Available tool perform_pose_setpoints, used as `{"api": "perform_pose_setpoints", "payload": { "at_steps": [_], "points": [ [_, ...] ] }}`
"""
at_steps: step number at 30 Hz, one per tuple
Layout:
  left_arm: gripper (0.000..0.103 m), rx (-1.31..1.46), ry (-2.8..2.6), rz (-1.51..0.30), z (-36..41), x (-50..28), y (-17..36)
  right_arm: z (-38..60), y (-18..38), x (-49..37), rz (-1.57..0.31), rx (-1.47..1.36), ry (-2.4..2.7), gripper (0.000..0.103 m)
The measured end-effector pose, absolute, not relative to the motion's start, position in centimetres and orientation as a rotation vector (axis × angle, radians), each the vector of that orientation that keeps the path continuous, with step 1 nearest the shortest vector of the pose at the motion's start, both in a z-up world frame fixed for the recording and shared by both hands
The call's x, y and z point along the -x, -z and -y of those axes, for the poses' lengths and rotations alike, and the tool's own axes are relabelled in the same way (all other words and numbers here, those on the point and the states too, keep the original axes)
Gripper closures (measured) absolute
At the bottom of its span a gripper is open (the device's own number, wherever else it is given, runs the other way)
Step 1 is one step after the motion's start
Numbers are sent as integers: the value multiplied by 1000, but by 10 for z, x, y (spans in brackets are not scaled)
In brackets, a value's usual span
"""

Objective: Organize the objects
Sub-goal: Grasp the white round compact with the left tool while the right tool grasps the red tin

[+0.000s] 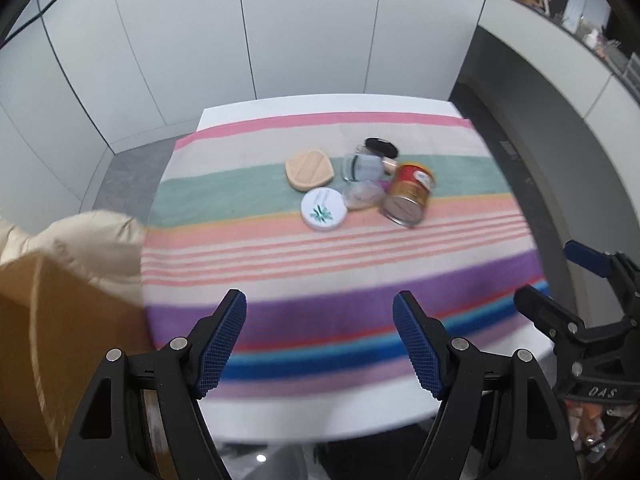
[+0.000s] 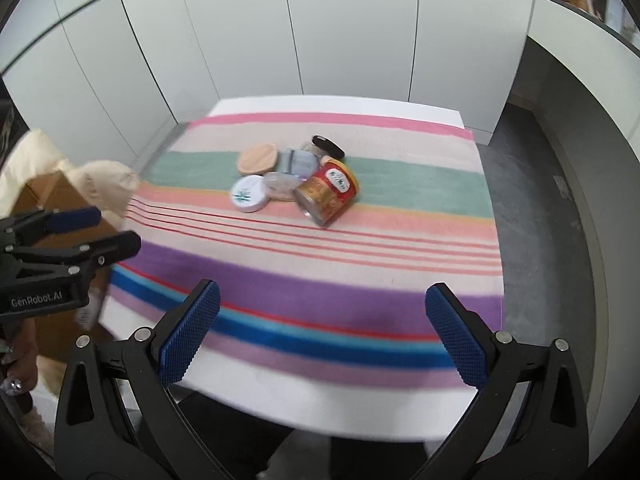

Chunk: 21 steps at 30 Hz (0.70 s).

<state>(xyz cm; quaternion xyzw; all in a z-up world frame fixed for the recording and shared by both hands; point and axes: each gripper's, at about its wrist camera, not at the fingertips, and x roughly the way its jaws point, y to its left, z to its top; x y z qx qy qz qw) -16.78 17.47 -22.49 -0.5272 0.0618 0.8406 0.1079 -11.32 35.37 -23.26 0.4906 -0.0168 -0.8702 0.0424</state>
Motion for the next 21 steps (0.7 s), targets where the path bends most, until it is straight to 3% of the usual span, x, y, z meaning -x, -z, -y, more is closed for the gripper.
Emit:
{"api": "perform_pose_setpoints", "payload": {
  "at_steps": [6, 12, 19, 21],
  "points": [
    [26, 1620, -2426, -139, -186, 219, 285, -355, 287, 171, -73, -1534, 2599, 0],
    [26, 1605, -2423, -218, -205, 253, 334, -346, 329, 212, -194, -1487, 2524, 0],
    [26, 1609, -2408, -149, -210, 280, 358, -332, 353, 244, -393, -1339, 2502, 0],
    [27, 1608, -2432, -158, -210, 286, 360, -331, 357, 250, -374, -1313, 2476, 7]
  ]
}}
